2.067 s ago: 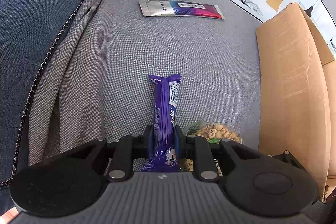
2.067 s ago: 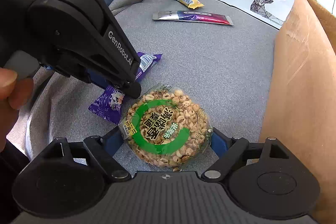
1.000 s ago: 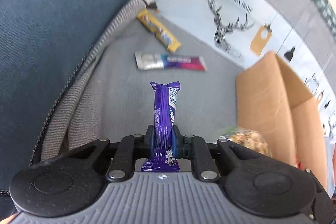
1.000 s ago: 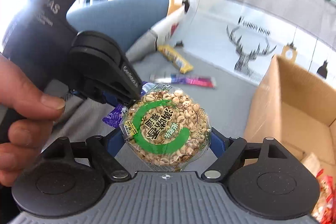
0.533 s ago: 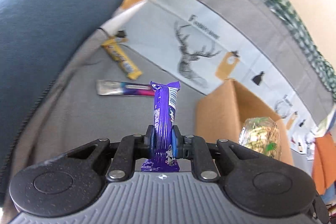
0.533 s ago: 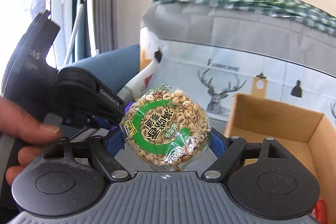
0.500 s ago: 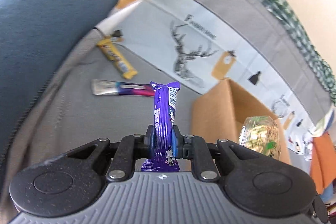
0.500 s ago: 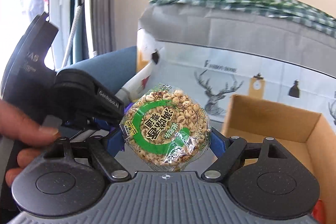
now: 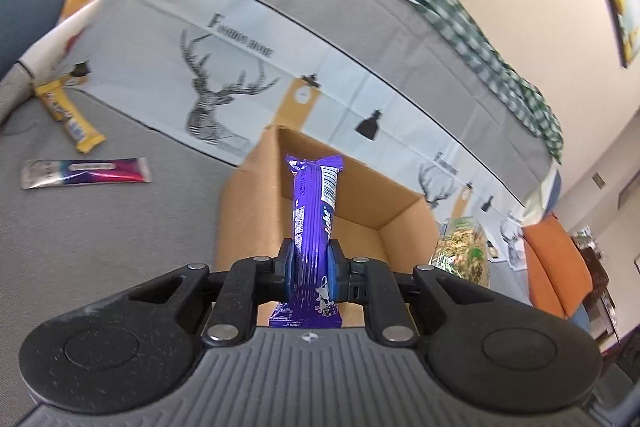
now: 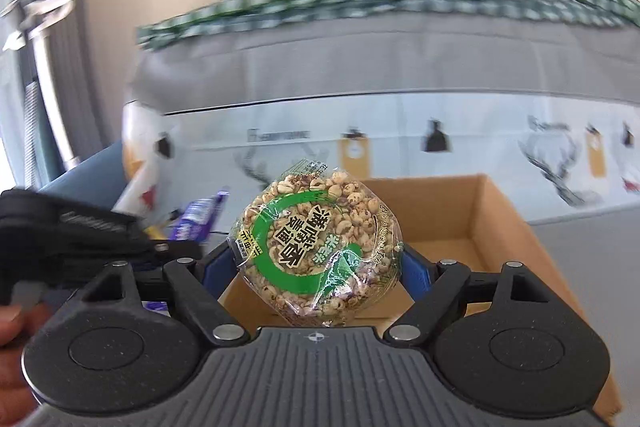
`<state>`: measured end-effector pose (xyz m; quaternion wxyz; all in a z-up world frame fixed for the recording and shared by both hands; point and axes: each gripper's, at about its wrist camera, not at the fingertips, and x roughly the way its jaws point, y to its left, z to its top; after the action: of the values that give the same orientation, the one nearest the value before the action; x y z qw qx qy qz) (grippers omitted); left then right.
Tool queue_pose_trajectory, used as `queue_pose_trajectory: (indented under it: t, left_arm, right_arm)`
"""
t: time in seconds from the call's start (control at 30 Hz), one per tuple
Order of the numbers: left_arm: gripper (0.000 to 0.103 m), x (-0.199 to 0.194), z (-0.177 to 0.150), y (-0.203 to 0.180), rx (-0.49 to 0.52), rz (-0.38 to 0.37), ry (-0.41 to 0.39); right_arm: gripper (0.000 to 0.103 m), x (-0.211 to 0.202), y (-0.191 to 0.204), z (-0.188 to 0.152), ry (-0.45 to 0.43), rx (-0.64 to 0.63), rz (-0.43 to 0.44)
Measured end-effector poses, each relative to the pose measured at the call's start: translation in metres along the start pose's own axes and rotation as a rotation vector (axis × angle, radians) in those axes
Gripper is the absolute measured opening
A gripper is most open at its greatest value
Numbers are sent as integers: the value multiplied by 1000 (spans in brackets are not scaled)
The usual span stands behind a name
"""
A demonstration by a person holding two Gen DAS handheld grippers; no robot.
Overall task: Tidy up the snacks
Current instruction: 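Carry the chocolate bar and peanut cake over the box and release both, then move both tools back toward the tube snack and yellow wafer bar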
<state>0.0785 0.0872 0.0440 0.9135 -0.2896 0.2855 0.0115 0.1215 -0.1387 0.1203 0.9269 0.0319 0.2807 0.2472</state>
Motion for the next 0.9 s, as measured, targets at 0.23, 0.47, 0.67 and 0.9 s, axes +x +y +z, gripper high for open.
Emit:
queue_pose_trajectory:
  t: [0.23,0.47,0.67,0.9]
  left_arm:
    - [17,16,-8,-29,69,-56,6]
    - [39,29,-17,-49,147,-115,41]
    - [39,24,-17,-40,159,-73,37]
    - [38,12,-7,-14,124,-14,36]
  right_arm:
    - [84,3,-72,-7,27,213,-201]
    - [96,13,-80,-16,92,227,-218]
    - [96,17,-58,-14,96,148,-179]
    - [95,24,-27,-16,107,103,-147]
